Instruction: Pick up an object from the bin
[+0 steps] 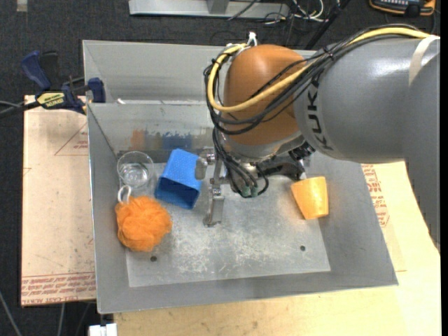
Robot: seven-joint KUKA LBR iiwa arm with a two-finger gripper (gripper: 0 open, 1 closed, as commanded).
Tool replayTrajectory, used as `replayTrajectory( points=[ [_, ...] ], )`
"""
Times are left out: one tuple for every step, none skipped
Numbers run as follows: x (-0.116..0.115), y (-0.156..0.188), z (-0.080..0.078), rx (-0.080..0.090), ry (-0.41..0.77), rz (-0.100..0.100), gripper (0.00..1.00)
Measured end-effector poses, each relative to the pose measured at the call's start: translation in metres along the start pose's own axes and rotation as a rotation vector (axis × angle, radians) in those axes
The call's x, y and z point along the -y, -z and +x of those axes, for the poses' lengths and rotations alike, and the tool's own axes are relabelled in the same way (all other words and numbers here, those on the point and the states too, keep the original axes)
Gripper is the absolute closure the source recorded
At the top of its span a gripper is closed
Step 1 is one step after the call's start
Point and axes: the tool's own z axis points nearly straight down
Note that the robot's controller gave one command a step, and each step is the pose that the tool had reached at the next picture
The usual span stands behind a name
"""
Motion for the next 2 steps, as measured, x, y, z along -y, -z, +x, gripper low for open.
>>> replayTrajectory(
  points=[
    [0.001,0.005,-0.002,0.008,-0.003,-0.001,0.00],
    [-0.025,-0.068,-0.046,0.015,-0.029,-0.004,0.00]
  ],
)
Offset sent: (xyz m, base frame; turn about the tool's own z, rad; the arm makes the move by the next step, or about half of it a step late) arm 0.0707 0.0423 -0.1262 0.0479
